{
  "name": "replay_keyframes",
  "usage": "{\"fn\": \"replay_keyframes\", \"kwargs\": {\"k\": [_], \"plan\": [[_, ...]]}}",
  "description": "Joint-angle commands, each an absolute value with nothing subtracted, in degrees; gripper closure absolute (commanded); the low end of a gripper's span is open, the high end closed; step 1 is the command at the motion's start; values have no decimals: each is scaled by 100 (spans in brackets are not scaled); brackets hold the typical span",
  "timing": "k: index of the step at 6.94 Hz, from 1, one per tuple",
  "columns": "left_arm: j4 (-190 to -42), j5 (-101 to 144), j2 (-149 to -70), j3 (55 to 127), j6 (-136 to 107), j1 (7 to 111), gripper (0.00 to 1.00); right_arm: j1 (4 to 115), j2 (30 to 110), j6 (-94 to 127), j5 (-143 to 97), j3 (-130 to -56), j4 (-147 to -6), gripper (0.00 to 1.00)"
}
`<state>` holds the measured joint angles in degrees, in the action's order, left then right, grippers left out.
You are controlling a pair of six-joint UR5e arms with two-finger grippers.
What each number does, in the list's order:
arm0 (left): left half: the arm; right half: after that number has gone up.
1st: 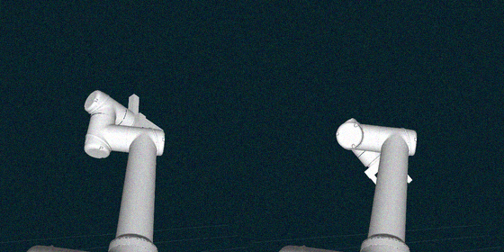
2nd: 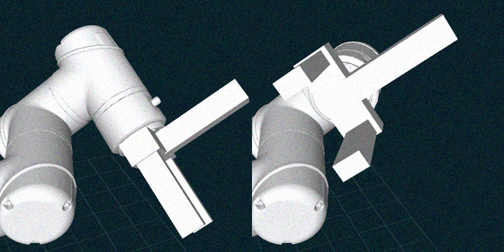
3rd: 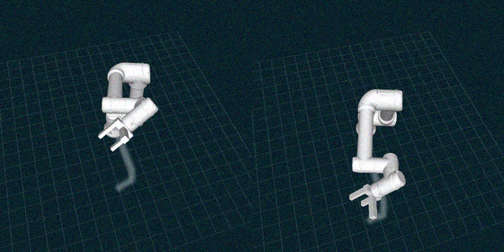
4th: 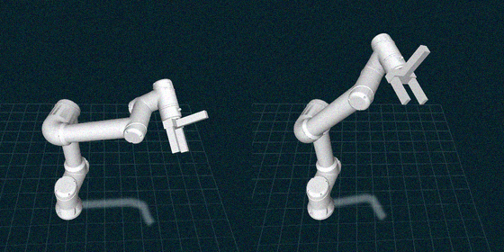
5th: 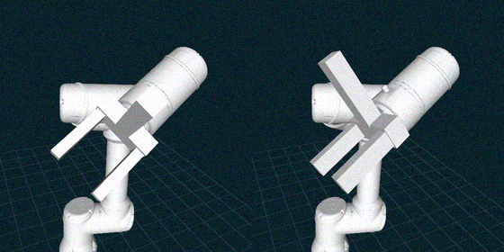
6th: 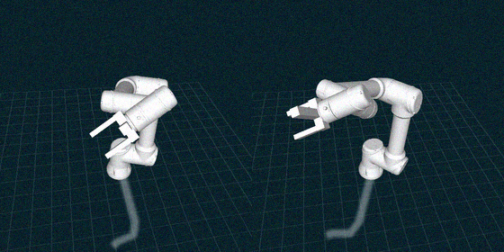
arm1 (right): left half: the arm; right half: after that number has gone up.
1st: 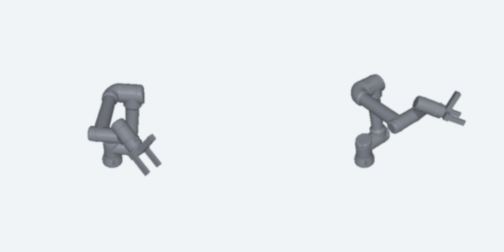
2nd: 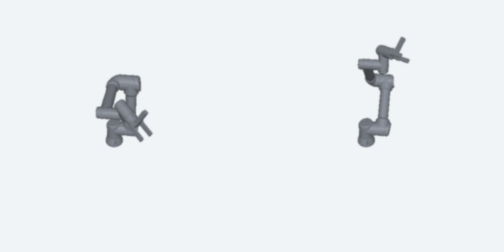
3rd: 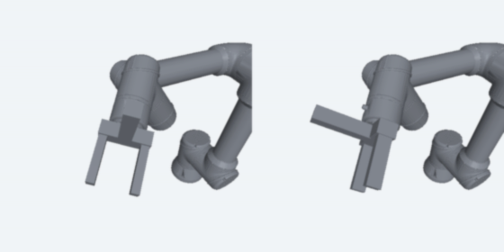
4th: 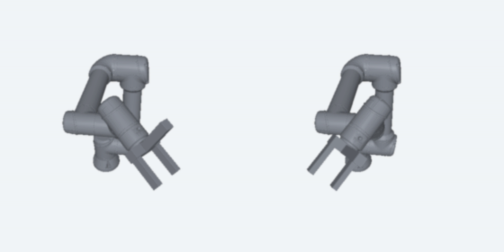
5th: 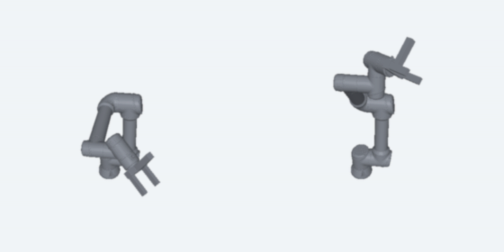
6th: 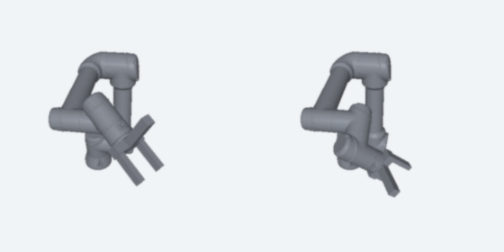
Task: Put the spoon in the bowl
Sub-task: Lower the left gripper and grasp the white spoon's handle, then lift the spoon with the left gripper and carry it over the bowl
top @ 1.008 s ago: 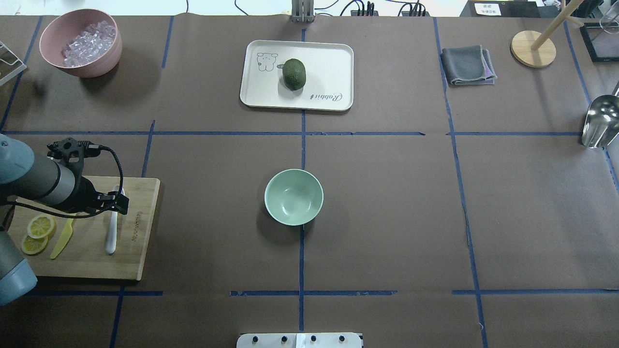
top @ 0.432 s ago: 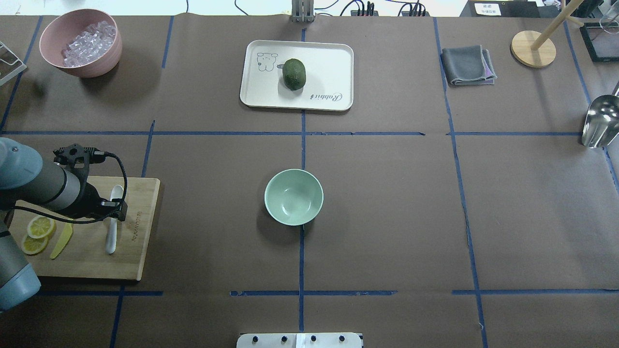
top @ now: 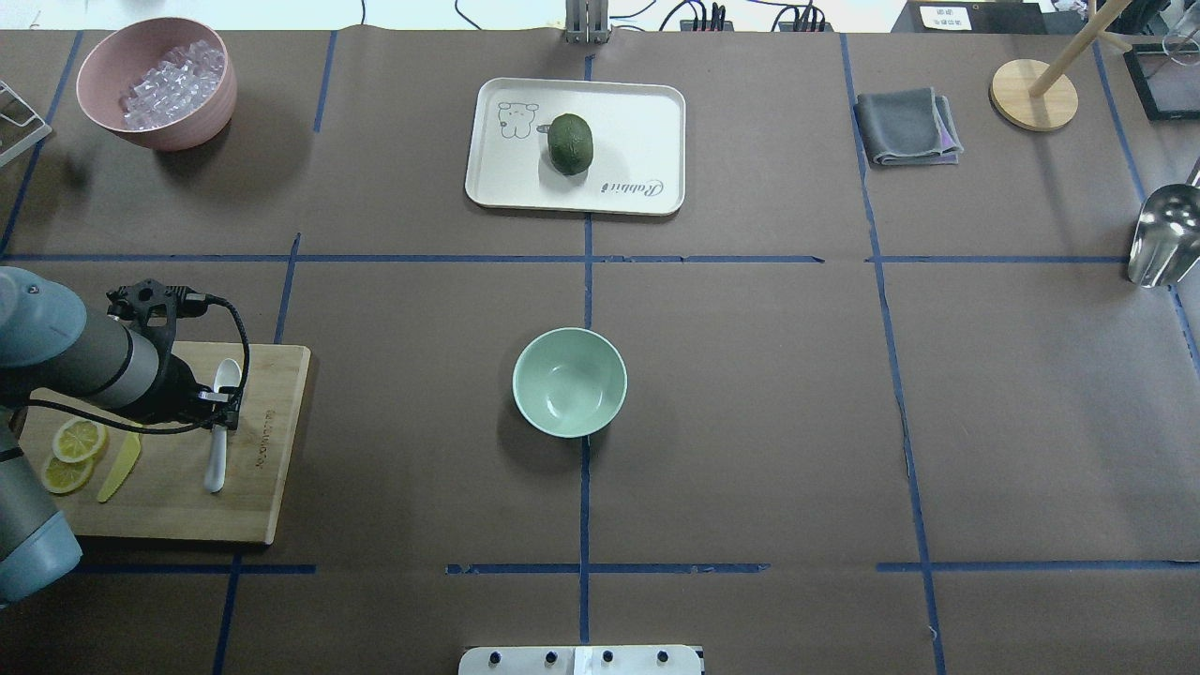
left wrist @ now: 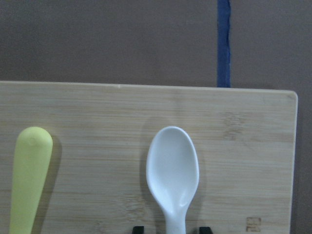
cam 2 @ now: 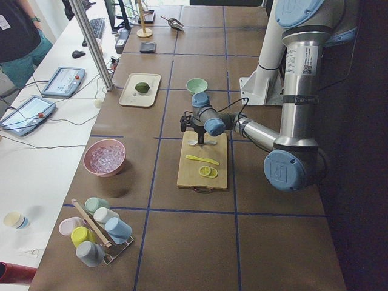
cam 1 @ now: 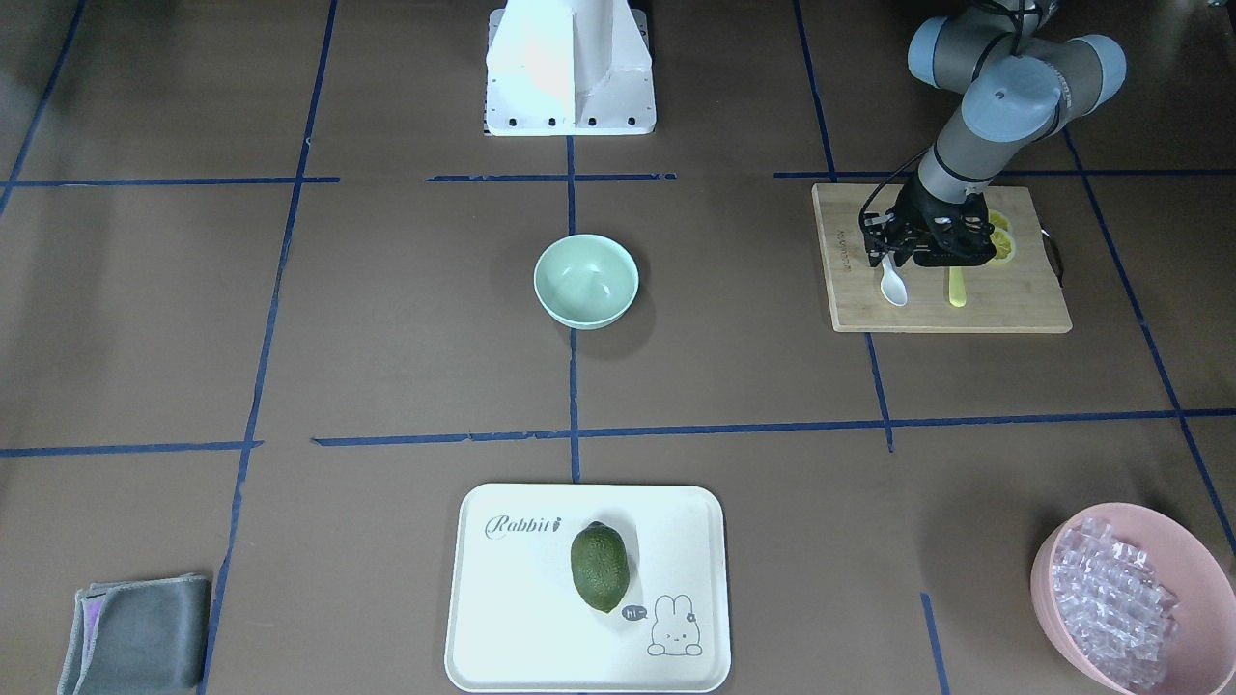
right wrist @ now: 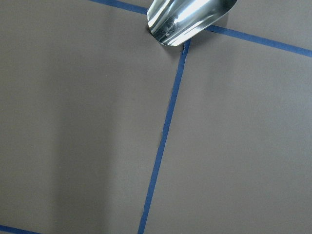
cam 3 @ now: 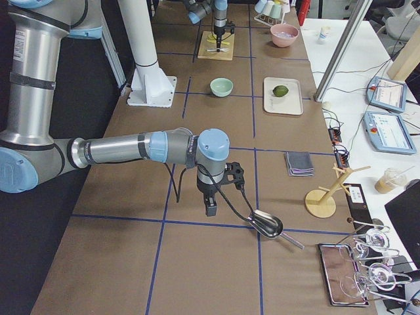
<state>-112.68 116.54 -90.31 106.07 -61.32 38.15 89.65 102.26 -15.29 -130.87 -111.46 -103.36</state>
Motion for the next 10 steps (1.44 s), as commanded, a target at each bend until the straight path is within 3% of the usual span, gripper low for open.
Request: {"fn": "replay_keyframes", "kwargs": {"k": [1, 3, 5, 8, 10], "plan": [[-11268, 11654, -9035, 10626, -6135, 3814, 87, 8965, 10248, -1529, -13087, -11136, -10336, 0], [-11268, 11654, -9035, 10704, -6126, 3814, 98, 8965, 10248, -1512, -13087, -11127, -10336, 0], [-10632, 11663, -9148, 11264, -6039, 3788, 100, 8974, 10248, -1512, -13087, -11136, -10336, 0], [-8788, 11454, -11075, 11514, -5019, 3465, 100, 8991, 10274, -1503, -13087, -11136, -10336, 0], [-8000, 11040, -12325, 11034, -5027, 3051, 100, 8983, 10274, -1494, -13087, -11127, -10336, 0]]}}
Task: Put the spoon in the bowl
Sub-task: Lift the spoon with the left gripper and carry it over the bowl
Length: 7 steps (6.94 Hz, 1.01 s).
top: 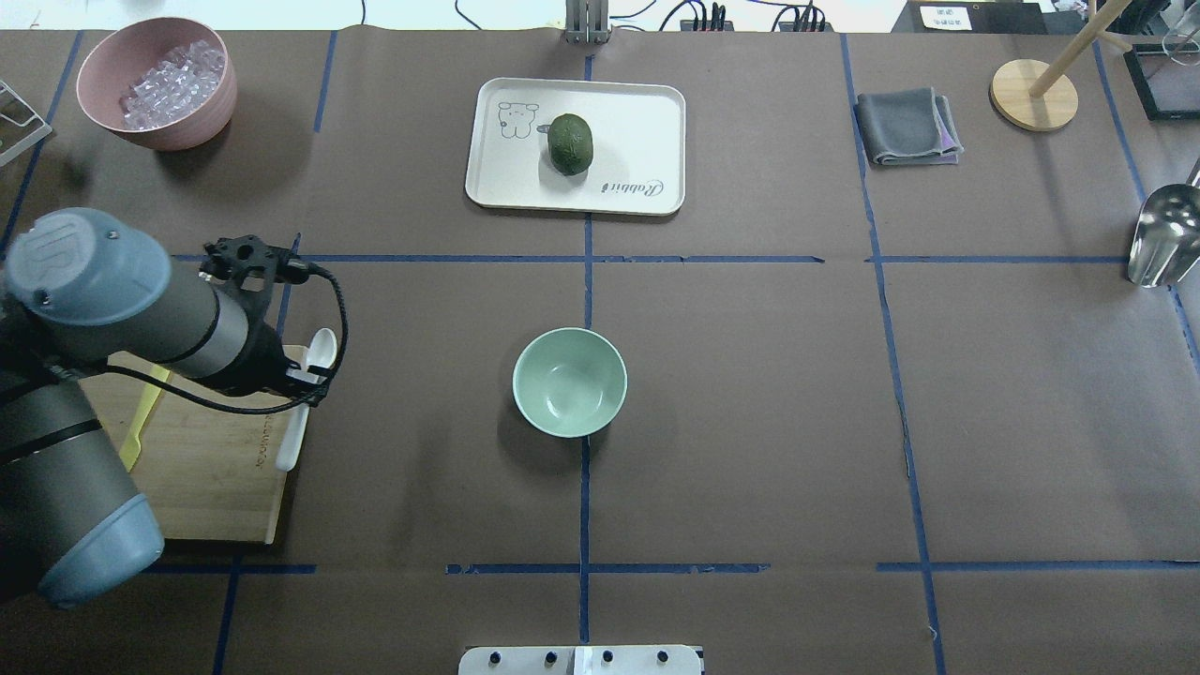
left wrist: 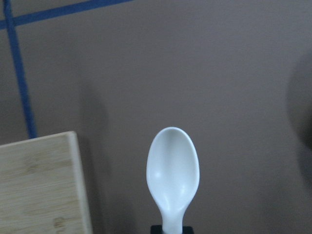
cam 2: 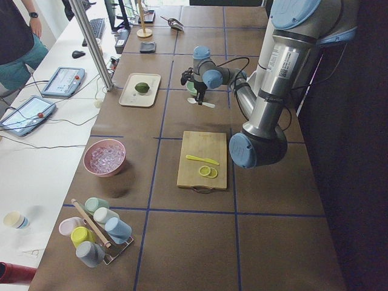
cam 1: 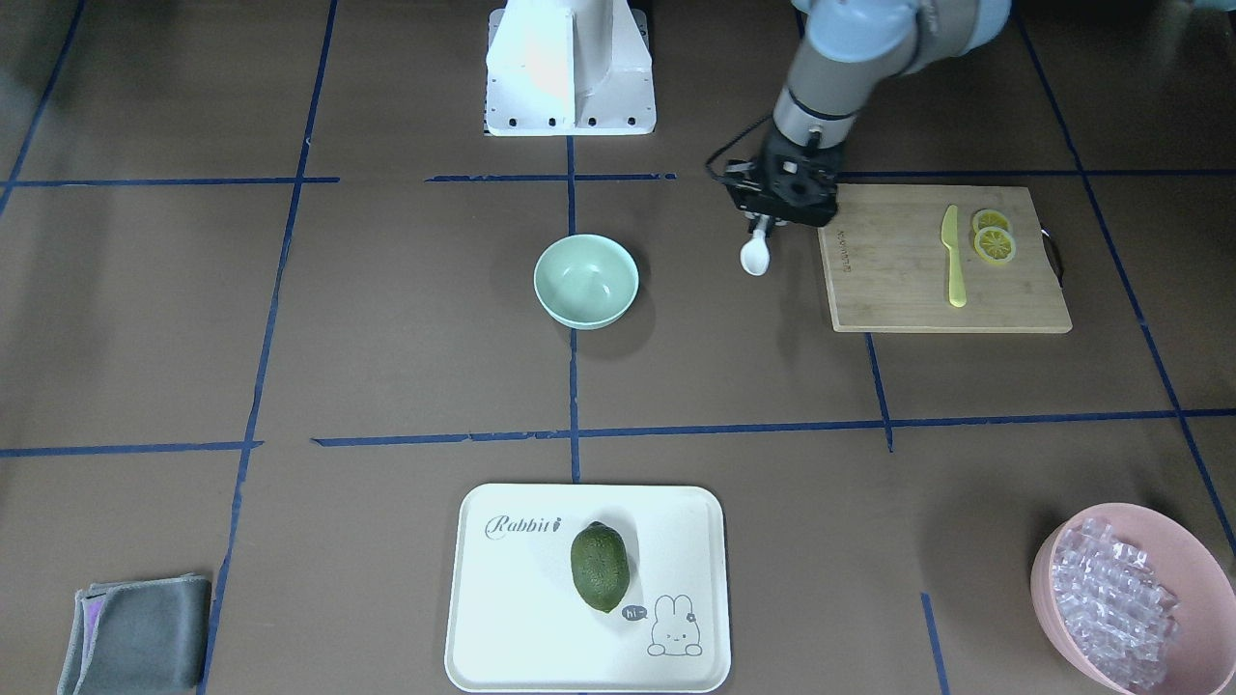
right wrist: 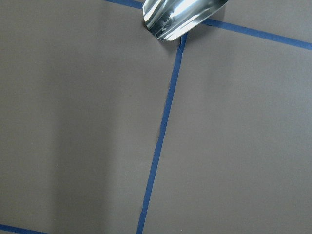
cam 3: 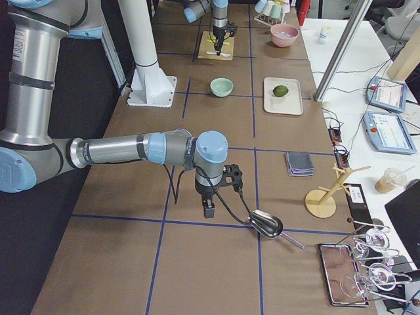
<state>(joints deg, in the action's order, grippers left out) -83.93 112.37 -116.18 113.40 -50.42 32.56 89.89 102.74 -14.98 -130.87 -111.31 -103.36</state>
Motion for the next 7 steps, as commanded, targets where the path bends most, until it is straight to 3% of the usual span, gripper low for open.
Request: {"fn": "replay_keyframes", "kwargs": {"k": [1, 2, 4, 6, 7], "plan": [[-8007, 11030, -13201, 10117, -5071, 2980, 100, 8982, 10274, -1485, -13096, -11127, -10336, 0], [-8085, 10935, -13706, 9472, -5054, 2945, 100, 8991, 10274, -1485, -13096, -11136, -10336, 0], [-8086, 10881, -13861, 9194, -5010, 2769, 100, 8991, 10274, -1485, -13096, -11127, -10336, 0], [-8095, 10881, -13869, 9036, -5001, 2611, 91, 8982, 10274, -1485, -13104, -11127, -10336, 0], [-8164, 10890, -13878, 8922, -4992, 2584, 81, 8991, 10274, -1485, -13104, -11136, -10336, 0]]}}
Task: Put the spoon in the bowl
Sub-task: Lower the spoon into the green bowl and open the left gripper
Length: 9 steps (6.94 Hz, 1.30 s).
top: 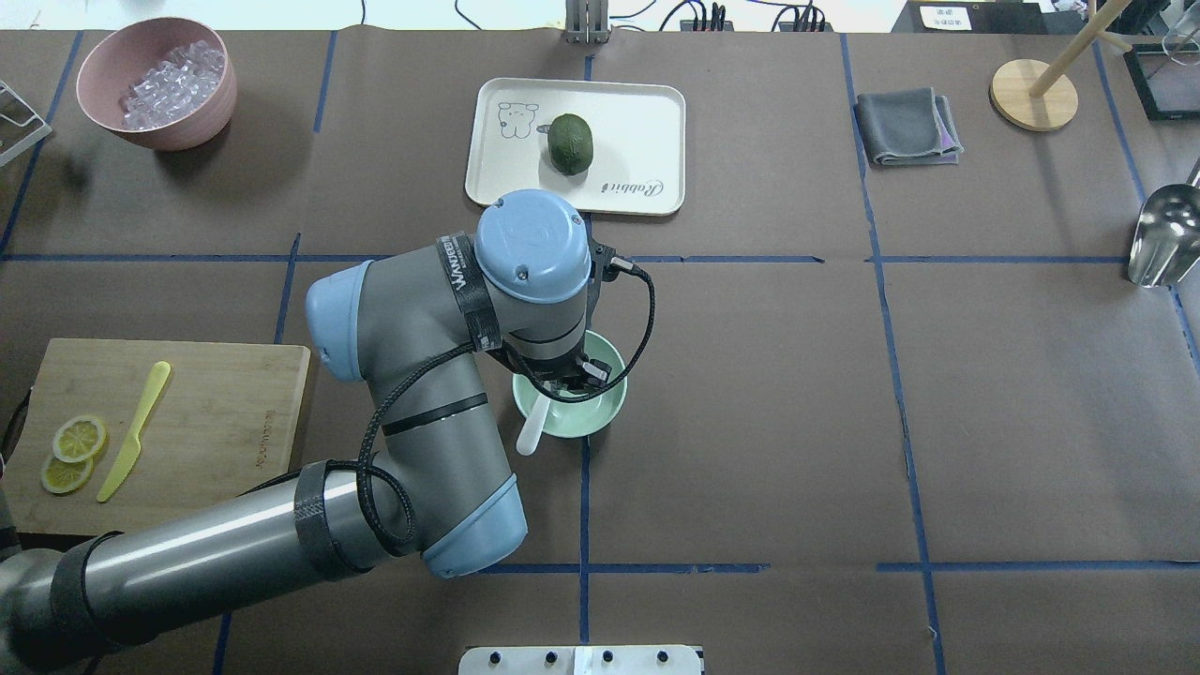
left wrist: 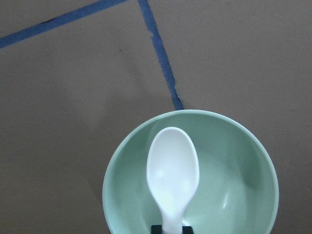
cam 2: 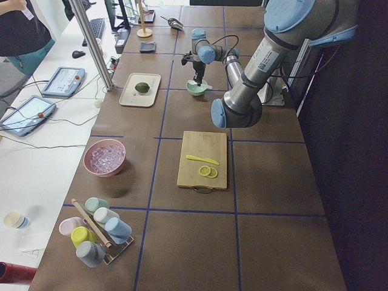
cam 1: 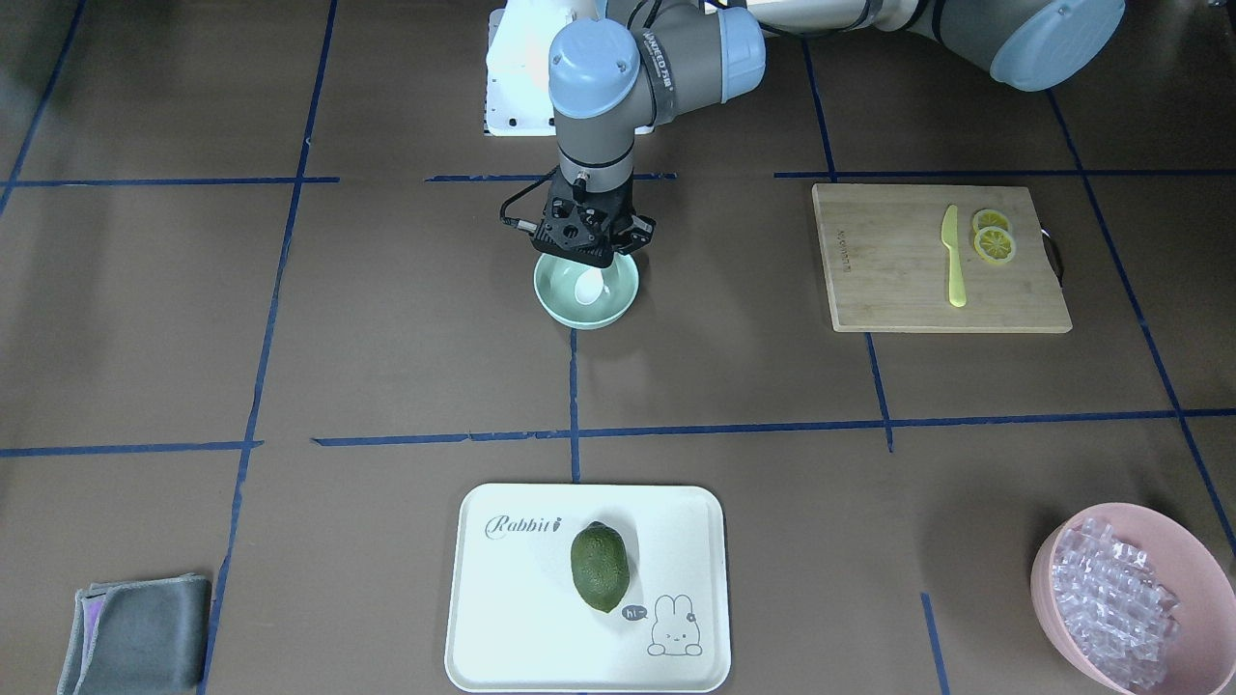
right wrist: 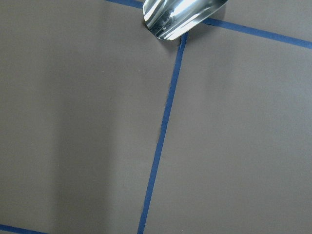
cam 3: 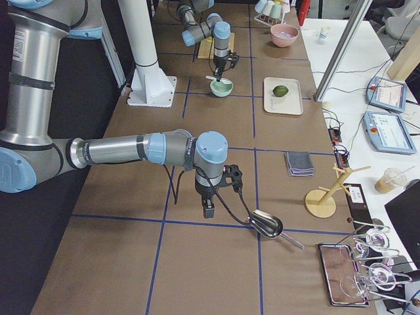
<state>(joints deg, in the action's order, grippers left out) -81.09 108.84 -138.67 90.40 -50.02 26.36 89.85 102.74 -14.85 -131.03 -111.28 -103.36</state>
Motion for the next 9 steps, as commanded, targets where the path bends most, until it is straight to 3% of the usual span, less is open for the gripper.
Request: {"fn": "replay_keyframes", "kwargs": {"k": [1, 2, 6, 9], "plan": [[-8356, 10890, -13861, 8886, -5010, 2584, 43, 8991, 10274, -1485, -13113, -11136, -10336, 0], [-8680, 10890, -13852, 8825, -5071, 2584, 0, 8991, 10274, -1485, -13122, -11153, -10336, 0], [-8640, 11862, -13389, 9112, -4766, 3486, 0, 8991, 10274, -1468, -13201, -11145, -10336, 0], [-8640, 12146, -11757, 10322, -3509, 4558, 0, 9009, 10327, -1494, -13219, -11092, -10345, 0]]}}
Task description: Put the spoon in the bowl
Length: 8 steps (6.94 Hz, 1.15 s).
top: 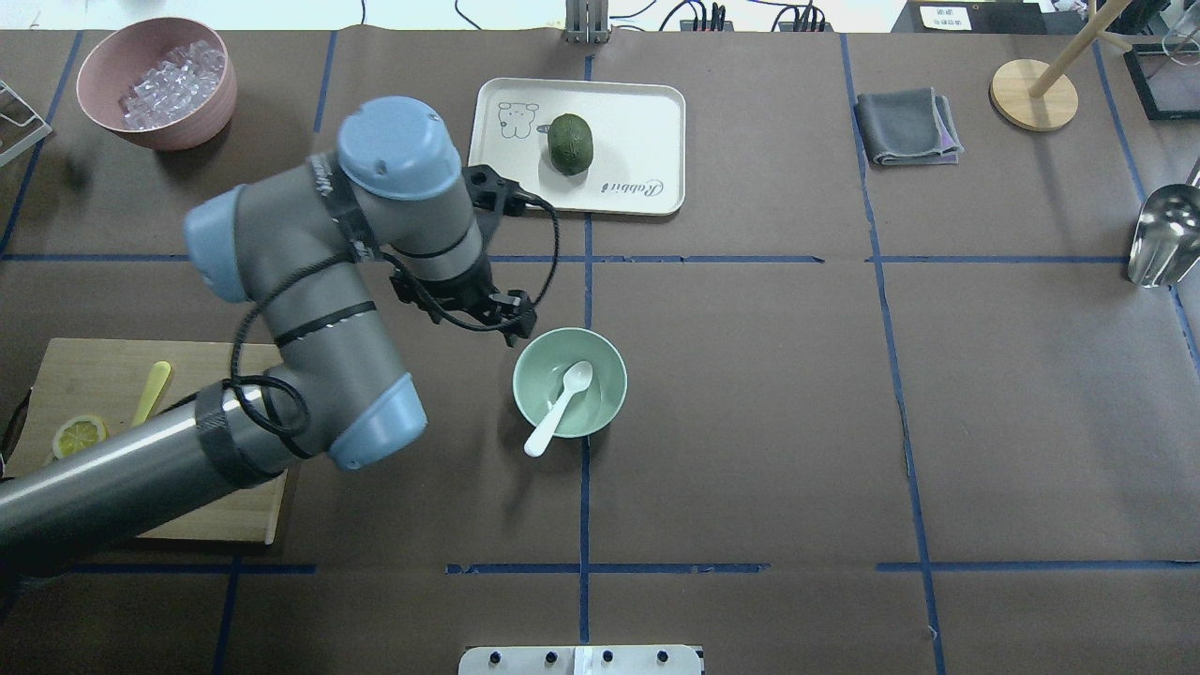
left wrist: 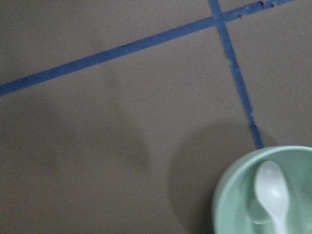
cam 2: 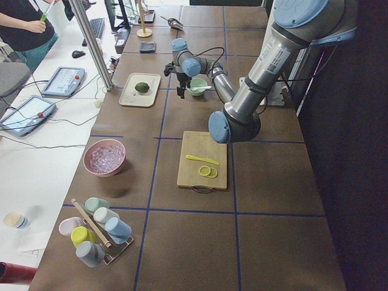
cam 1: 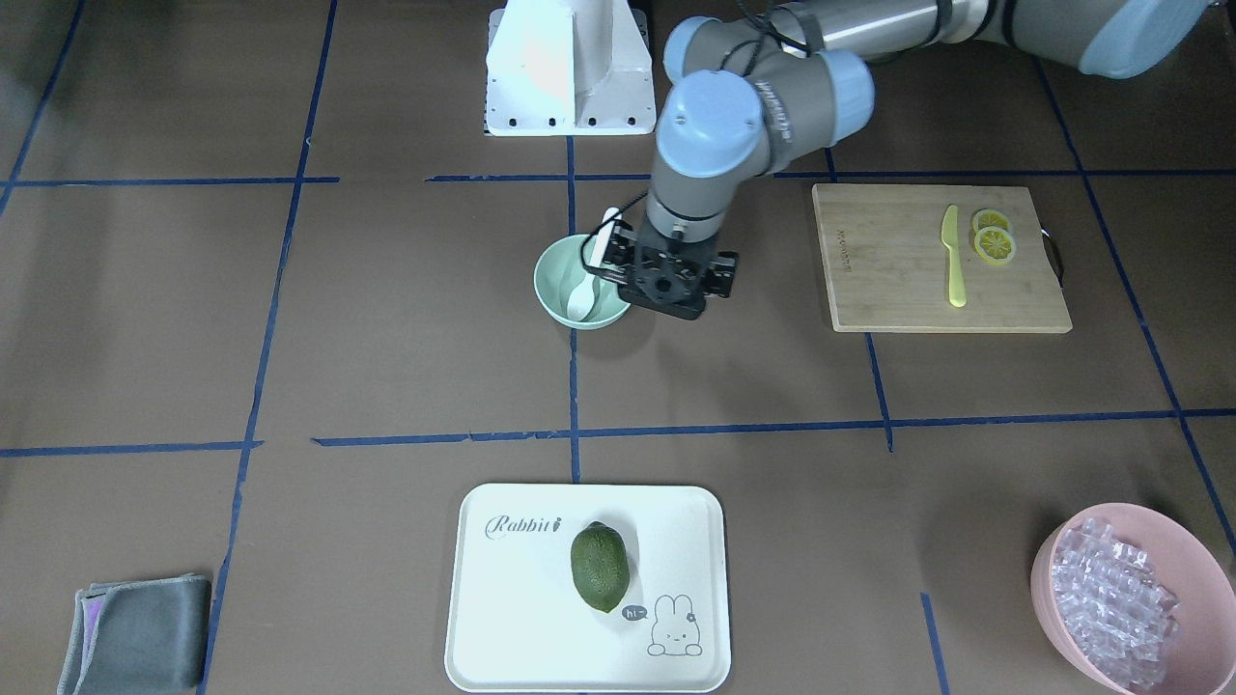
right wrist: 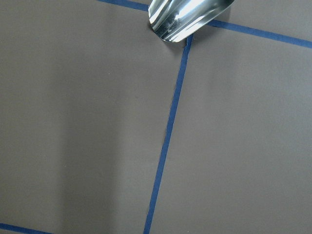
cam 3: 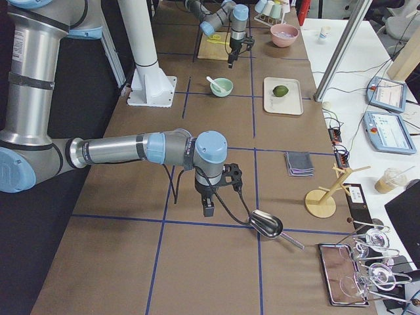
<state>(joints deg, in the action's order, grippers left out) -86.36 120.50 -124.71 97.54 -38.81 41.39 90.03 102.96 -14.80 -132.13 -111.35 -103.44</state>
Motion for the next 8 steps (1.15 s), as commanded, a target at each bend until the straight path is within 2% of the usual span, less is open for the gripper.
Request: {"fn": "replay_keyframes", "kwargs": {"k": [1, 3, 5, 6, 7, 8], "plan": [[-8692, 12146, -10994, 10814, -3385, 4840, 0, 9009, 10327, -1503, -13219, -11092, -10345, 0], [-8710, 12225, -9727, 11511, -2107, 5647, 0, 9009, 10415, -1512, -13219, -11092, -10336, 0], [-8719, 13432, -8759, 11435, -895, 7138, 0, 9009, 10433, -1512, -13219, -11031, -10336, 0], [-8719, 13734, -8310, 11278, -374, 7911, 0, 9009, 10424, -1512, -13219, -11030, -10345, 0], [-8762, 13598, -8036, 10693, 83, 8119, 0, 9009, 10424, -1503, -13219, -11022, -10336, 0], [-8893, 13553, -8164, 10096, 845, 8748, 0, 9009, 10424, -1486, -13219, -11074, -10336, 0]]}}
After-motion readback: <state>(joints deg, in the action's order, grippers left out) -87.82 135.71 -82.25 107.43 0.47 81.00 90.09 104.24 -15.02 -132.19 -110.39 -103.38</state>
